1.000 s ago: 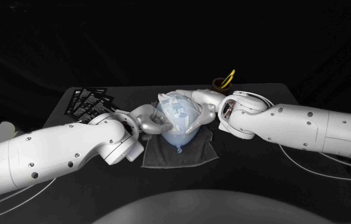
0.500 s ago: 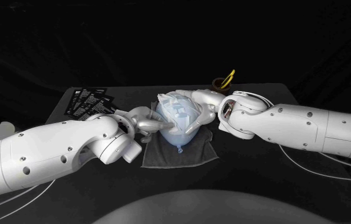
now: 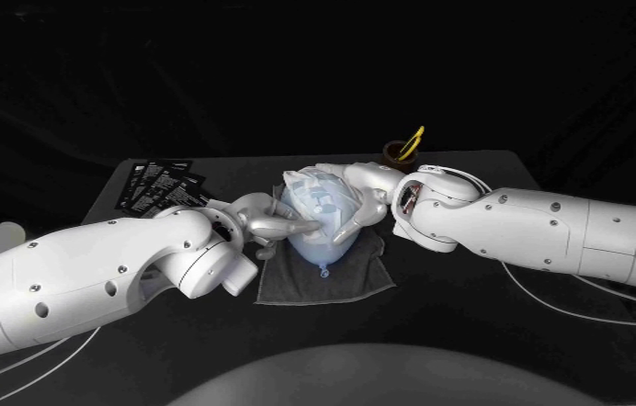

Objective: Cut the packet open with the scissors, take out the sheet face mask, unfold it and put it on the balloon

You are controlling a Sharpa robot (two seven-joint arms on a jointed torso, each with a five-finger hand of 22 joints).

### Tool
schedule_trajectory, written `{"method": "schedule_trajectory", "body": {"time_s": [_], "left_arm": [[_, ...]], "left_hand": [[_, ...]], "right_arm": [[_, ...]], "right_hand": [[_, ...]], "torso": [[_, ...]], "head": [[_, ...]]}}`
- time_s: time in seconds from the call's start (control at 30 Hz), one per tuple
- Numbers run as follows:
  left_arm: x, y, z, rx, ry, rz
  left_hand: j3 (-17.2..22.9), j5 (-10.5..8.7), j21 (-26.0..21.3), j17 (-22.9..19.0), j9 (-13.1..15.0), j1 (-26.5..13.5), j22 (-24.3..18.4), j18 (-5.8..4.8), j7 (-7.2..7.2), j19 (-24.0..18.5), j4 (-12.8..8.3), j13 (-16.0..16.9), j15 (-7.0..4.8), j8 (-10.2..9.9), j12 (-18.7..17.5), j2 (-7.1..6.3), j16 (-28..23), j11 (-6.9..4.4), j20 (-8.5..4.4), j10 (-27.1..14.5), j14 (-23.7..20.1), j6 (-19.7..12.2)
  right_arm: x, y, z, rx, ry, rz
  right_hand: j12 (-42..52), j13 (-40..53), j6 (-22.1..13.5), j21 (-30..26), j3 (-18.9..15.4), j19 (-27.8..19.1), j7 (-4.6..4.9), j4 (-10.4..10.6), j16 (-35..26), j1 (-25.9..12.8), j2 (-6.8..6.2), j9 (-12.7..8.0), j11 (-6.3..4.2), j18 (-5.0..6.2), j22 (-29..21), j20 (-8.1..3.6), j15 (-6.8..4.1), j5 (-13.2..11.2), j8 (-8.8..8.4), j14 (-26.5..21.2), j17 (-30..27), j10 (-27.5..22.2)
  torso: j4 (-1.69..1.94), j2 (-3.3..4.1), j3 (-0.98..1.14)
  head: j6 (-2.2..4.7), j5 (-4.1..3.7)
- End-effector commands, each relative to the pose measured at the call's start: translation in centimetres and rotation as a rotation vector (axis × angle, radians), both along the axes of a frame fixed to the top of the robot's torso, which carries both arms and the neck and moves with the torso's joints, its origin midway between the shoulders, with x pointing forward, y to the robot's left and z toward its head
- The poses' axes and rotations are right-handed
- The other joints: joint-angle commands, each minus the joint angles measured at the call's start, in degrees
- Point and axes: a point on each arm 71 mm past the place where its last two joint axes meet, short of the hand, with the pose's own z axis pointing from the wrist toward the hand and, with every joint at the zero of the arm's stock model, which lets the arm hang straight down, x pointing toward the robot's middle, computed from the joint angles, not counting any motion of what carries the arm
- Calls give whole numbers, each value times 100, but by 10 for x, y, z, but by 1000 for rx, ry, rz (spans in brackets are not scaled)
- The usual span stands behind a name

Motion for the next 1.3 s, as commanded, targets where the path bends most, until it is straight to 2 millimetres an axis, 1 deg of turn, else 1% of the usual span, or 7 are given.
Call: {"method": "schedule_trajectory", "body": {"time_s": [0.03,0.13,0.2,0.27,0.67,1.13,1.3], "left_arm": [[1,-3,3,-15,-10,1],[2,-3,4,3,-6,7],[4,-3,4,15,-4,12],[5,-3,4,30,-2,20],[11,-1,0,111,3,22],[15,-6,-1,133,-10,4],[15,-11,-1,129,-13,3]], "left_hand": [[-295,-33,5,1099,-16,35,11,-11,-4,33,124,10,33,-45,30,8,18,-7,-2,50,513,53],[-1372,-28,18,1093,-36,306,37,-12,-33,54,570,18,31,-125,25,281,16,-26,-26,50,511,108],[-1676,-30,17,1087,-39,257,36,-15,-23,55,584,15,22,-142,21,361,14,-24,-24,48,510,114],[-2041,-35,14,1077,-44,267,34,-16,-22,54,592,17,19,-174,16,519,10,-19,-22,44,508,105],[-2268,-30,16,1052,-72,366,40,-18,2,60,596,-8,32,-246,-11,753,1,0,-14,16,501,53],[-2289,-30,43,1061,-74,392,89,-28,-2,88,594,-47,34,-245,-35,811,4,-2,-11,1,504,80],[-2319,-30,53,1077,-85,545,104,-30,-7,99,580,-32,29,-260,-27,829,10,-8,-13,16,508,105]], "right_arm": [[-3,1,-6,-32,27,13],[-3,2,-7,-32,27,12],[-3,2,-7,-33,28,12],[-3,2,-7,-33,28,11],[-4,3,-7,-32,30,13],[-5,3,-7,-34,32,11],[-5,4,-7,-35,33,11]], "right_hand": [[34,7,27,28,26,55,356,-10,-11,55,-6,8,54,-36,10,7,54,26,34,-8,-2,-7],[34,7,27,28,26,55,356,-10,-11,55,-6,8,54,-36,10,7,54,26,34,-8,-2,-7],[34,7,27,28,26,55,356,-10,-11,55,-6,8,54,-36,10,7,54,26,34,-8,-2,-7],[34,7,29,32,25,66,361,-10,-10,56,-6,9,66,-37,13,8,61,26,35,-6,-1,-11],[34,7,28,36,25,72,364,-10,-11,53,-7,10,83,-39,14,9,71,26,36,-12,-2,-6],[34,7,35,37,25,74,367,-10,-12,52,-7,13,92,-41,15,9,78,26,38,-19,-3,-8],[34,7,35,37,25,74,367,-10,-12,52,-7,13,92,-41,15,9,78,26,38,-19,-3,-8]], "torso": [[1,3,2],[-2,-1,-2],[-3,-1,-1],[-5,2,0],[2,2,5],[-3,5,1],[1,3,2]], "head": [[0,-4],[0,-7],[0,-5],[0,-6],[0,-37],[0,-22],[0,-23]]}}
